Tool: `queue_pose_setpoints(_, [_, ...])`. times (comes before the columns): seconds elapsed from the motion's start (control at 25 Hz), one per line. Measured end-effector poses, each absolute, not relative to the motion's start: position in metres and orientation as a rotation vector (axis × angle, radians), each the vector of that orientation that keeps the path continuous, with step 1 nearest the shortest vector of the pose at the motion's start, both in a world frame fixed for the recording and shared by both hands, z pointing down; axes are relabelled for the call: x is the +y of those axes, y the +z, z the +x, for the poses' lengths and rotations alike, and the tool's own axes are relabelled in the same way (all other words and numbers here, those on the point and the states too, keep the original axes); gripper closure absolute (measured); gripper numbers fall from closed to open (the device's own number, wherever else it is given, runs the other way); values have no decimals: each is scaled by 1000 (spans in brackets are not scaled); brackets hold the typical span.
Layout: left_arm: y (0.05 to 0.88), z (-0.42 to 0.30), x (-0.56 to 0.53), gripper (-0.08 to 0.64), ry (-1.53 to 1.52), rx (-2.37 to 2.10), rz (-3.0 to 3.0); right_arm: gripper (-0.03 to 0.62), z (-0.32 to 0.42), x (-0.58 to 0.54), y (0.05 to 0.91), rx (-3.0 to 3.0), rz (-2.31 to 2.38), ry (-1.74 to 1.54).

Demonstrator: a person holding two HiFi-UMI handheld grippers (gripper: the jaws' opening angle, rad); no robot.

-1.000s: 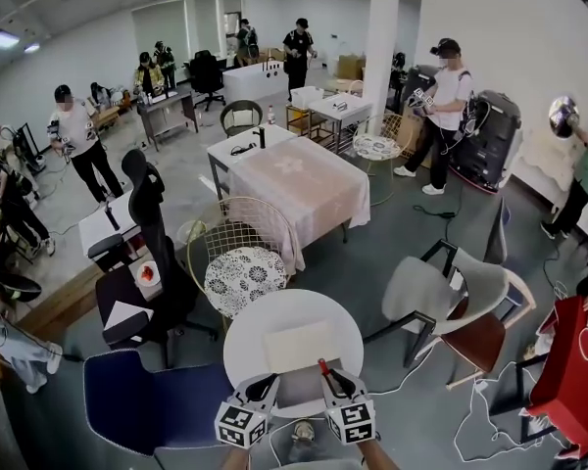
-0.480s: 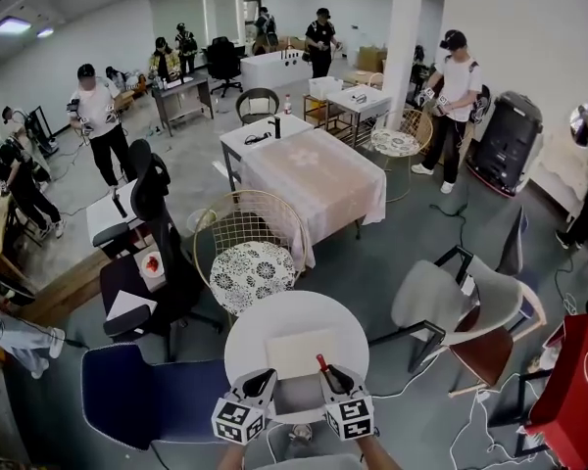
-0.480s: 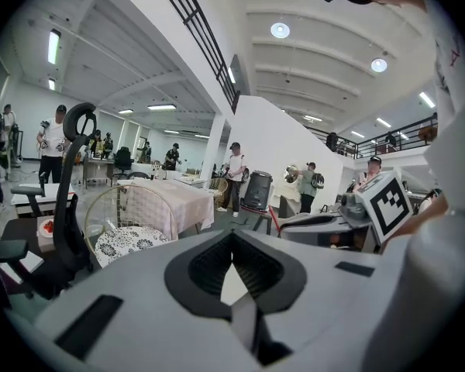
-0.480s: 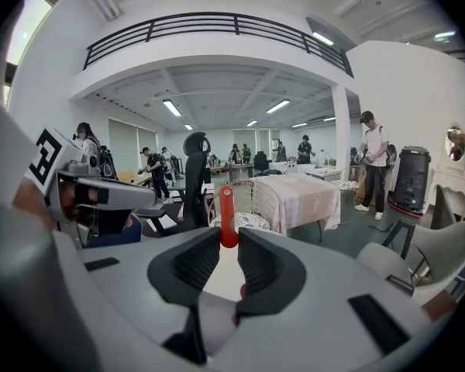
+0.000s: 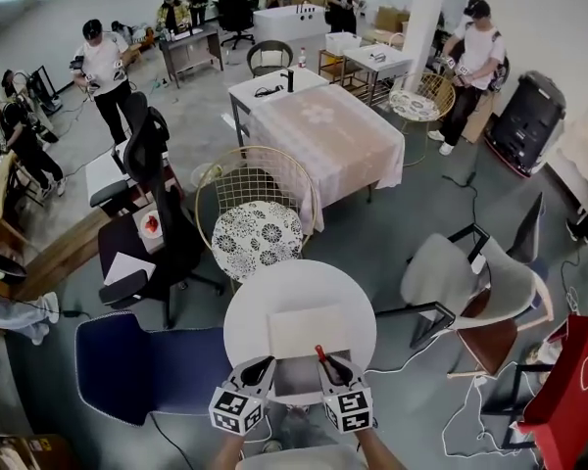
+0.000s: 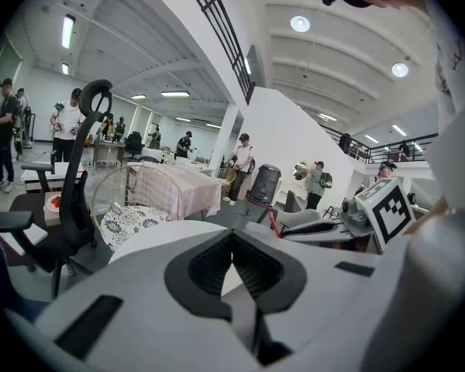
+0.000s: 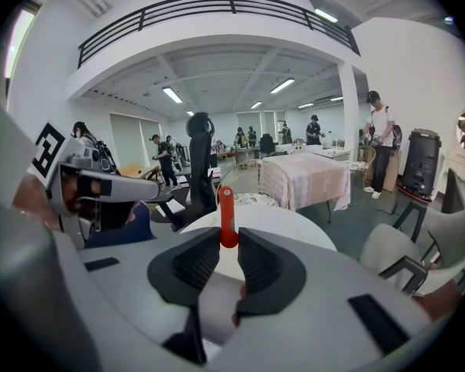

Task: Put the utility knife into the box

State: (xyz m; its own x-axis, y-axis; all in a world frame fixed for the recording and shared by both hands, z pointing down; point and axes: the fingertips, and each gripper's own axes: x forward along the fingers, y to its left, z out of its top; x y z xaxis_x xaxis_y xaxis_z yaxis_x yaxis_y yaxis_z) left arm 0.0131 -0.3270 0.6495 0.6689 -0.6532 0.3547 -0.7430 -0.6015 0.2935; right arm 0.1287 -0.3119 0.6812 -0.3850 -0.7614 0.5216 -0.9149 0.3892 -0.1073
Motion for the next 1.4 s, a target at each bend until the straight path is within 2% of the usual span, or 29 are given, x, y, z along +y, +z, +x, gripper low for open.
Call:
queue_pose_setpoints(0.56, [698,-2,-303,548,372,-1061,2342,512,100,-272,741,-2198,1316,717])
queue_pose_setpoints(0.8, [707,-5,-299,548,382,-1055,2321,512,96,-268,757,-2177,1244,694])
queue_pose_setpoints(1.08, [707,-19,-294,548,377,-1086,2286,512,78,-260,782,-2135,873,415])
queue_pose_setpoints(1.4, [711,-36,-291,548,345,-1143,2238,512,70,-250,817,-1940,360,-169])
